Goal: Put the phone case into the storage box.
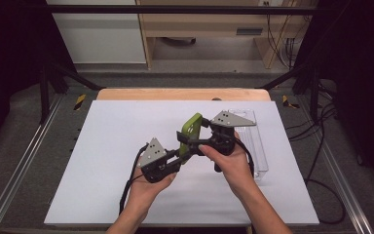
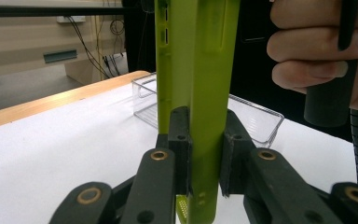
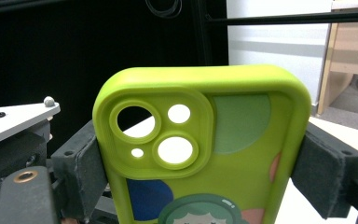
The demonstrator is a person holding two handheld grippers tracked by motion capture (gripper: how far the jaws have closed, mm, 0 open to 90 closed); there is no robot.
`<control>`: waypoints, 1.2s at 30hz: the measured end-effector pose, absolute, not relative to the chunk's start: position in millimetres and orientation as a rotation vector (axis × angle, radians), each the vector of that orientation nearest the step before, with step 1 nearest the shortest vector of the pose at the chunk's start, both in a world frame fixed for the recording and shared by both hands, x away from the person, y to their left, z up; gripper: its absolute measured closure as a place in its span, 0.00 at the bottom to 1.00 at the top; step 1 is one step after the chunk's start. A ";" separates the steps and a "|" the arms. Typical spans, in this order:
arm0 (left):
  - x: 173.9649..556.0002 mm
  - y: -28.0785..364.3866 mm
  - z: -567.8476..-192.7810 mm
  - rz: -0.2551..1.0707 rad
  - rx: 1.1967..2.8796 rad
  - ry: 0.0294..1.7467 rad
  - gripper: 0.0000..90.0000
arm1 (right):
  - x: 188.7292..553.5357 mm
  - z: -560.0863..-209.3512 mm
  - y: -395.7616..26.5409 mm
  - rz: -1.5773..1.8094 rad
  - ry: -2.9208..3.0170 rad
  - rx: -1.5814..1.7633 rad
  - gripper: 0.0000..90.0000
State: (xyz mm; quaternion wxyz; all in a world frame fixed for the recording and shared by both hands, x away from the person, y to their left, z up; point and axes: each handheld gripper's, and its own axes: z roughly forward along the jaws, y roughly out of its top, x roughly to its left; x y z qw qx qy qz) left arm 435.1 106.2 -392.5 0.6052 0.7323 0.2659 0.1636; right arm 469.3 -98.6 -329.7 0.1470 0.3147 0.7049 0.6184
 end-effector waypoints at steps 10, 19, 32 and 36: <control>435.7 106.8 -395.7 0.374 1.682 0.626 0.86 | 468.6 -329.3 -94.8 1.724 2.046 0.890 0.18; 434.8 106.7 -394.7 0.404 1.679 0.657 0.61 | 469.3 -322.0 -97.2 1.725 1.995 0.907 0.19; 435.7 122.4 -400.0 0.521 1.711 0.689 0.32 | 490.6 -306.2 -124.5 1.630 1.899 0.990 0.19; 437.6 133.5 -404.1 0.559 1.716 0.713 0.24 | 497.4 -304.6 -135.0 1.601 1.862 1.025 0.18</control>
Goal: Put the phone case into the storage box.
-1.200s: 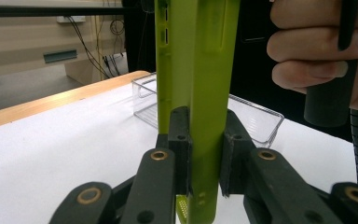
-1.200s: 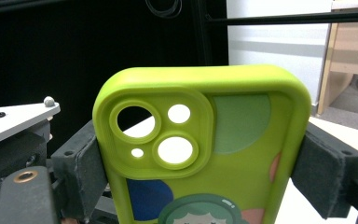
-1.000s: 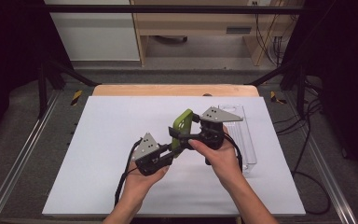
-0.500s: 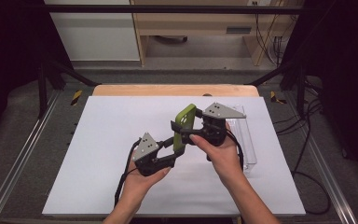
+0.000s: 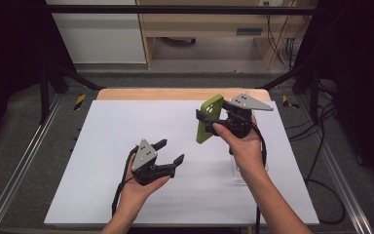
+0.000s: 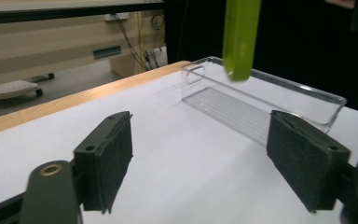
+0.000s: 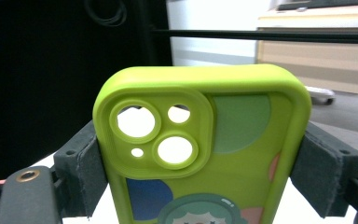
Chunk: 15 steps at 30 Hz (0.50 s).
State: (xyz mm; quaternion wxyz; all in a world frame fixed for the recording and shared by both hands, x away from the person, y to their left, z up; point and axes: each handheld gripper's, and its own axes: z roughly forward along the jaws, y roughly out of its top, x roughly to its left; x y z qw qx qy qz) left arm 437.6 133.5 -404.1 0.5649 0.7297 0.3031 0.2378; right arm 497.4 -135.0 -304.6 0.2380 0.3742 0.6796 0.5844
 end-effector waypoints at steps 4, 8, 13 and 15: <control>439.0 146.9 -409.5 0.606 1.717 0.744 0.18 | 501.6 -303.0 -145.7 1.575 1.813 1.046 0.18; 438.3 159.3 -414.3 0.652 1.701 0.773 0.15 | 506.1 -302.9 -156.1 1.537 1.766 1.081 0.18; 437.6 177.6 -420.0 0.712 1.690 0.815 0.12 | 511.7 -303.3 -165.7 1.487 1.712 1.109 0.18; 436.8 184.1 -422.1 0.721 1.683 0.833 0.12 | 514.5 -302.9 -169.5 1.463 1.687 1.122 0.18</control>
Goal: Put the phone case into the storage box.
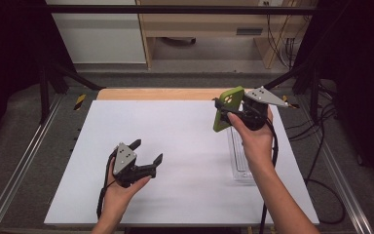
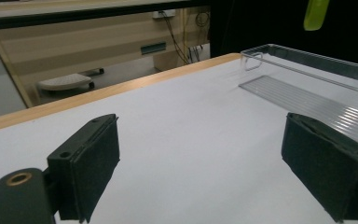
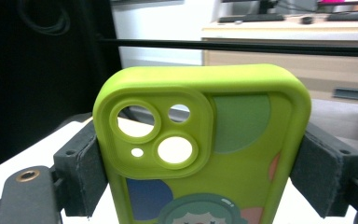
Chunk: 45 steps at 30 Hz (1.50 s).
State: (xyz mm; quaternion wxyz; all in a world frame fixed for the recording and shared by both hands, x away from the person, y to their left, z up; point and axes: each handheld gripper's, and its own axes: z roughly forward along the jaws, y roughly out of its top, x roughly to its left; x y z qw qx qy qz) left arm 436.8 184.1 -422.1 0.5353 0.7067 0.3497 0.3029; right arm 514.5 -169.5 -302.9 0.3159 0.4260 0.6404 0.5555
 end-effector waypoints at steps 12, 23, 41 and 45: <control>432.1 205.3 -433.8 0.754 1.665 0.891 0.03 | 534.0 -309.2 -195.2 1.374 1.576 1.223 0.18; 436.7 231.7 -448.7 0.768 1.615 0.961 0.03 | 545.7 -325.5 -210.1 1.318 1.501 1.297 0.18; 436.5 255.8 -459.1 0.787 1.568 1.034 0.03 | 570.9 -347.6 -220.9 1.231 1.459 1.403 0.18; 435.3 257.7 -459.8 0.784 1.555 1.038 0.03 | 575.6 -352.3 -220.5 1.222 1.452 1.433 0.18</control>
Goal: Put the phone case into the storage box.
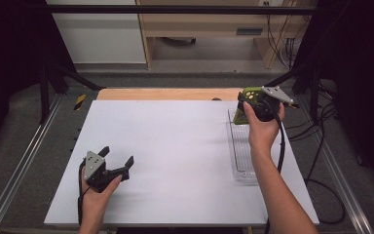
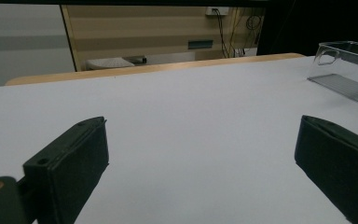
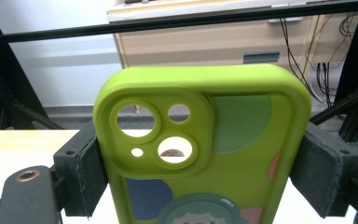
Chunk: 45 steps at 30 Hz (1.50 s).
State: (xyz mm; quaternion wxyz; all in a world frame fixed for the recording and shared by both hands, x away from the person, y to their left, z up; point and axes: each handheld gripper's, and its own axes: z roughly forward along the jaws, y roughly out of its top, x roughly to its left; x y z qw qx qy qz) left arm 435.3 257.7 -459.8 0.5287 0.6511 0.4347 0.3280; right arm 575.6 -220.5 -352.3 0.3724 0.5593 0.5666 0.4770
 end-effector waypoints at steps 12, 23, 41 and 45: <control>433.7 256.5 -459.7 0.783 1.559 1.032 0.03 | 595.7 -370.8 -217.4 1.163 1.439 1.480 0.18; 433.6 257.2 -460.1 0.776 1.558 1.029 0.02 | 618.2 -394.8 -214.9 1.099 1.428 1.516 0.18; 432.5 256.1 -459.6 0.770 1.562 1.019 0.02 | 629.7 -410.1 -203.6 1.055 1.436 1.504 0.18; 432.3 255.2 -459.5 0.768 1.564 1.017 0.02 | 631.2 -411.9 -204.3 1.044 1.431 1.506 0.18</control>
